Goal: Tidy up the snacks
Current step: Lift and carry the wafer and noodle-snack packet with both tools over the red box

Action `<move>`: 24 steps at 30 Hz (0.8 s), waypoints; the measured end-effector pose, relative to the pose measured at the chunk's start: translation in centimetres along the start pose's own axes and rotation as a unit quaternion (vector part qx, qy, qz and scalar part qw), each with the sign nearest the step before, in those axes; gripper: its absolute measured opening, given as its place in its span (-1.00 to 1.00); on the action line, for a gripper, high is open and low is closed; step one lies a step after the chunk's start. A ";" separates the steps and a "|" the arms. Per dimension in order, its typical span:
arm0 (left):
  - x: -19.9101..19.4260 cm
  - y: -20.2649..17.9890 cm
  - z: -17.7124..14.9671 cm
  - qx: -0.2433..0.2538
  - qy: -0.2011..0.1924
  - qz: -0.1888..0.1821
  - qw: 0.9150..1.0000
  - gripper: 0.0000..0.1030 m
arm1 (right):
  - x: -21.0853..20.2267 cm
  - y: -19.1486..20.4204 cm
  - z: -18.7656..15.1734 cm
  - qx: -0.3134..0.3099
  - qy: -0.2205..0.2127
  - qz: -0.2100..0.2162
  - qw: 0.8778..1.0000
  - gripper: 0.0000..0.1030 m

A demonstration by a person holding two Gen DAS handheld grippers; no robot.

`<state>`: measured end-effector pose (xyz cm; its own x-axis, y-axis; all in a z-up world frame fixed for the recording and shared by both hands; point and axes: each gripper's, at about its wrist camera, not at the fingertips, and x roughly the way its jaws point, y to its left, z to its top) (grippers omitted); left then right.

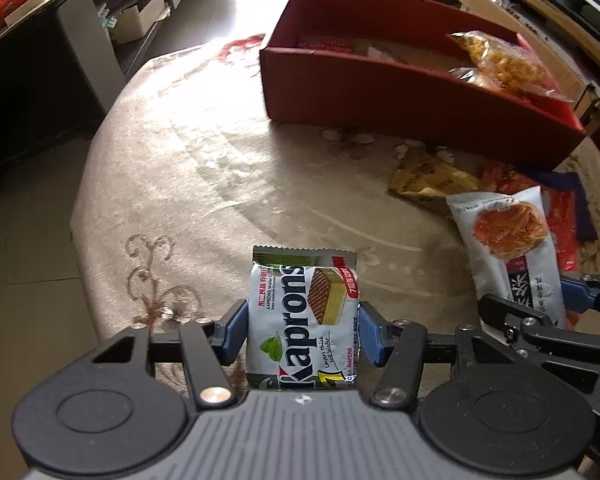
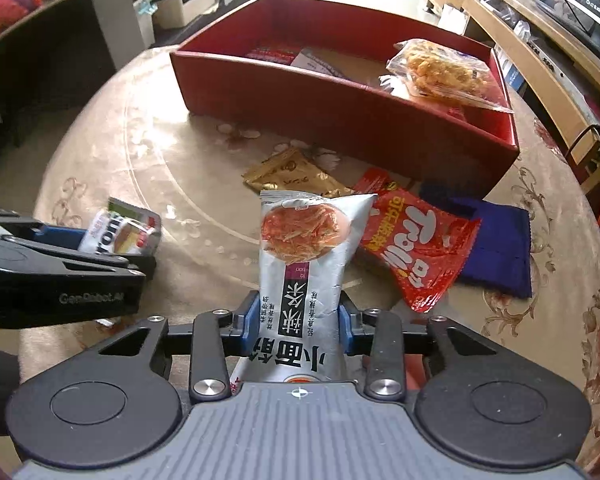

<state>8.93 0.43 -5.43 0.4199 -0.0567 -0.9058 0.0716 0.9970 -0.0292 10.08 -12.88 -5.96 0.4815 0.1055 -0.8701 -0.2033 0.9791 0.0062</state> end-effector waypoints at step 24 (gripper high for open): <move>-3.0 -2.8 3.3 0.034 -0.073 0.006 0.997 0.09 | -2.8 -2.8 2.6 0.037 -0.061 0.001 0.997 -0.12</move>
<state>10.44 -2.32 -1.24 0.5476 -0.0568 -0.8348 0.1242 0.9922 0.0139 11.56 -15.46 -2.26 0.5821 0.1225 -0.8038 -0.1420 0.9887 0.0478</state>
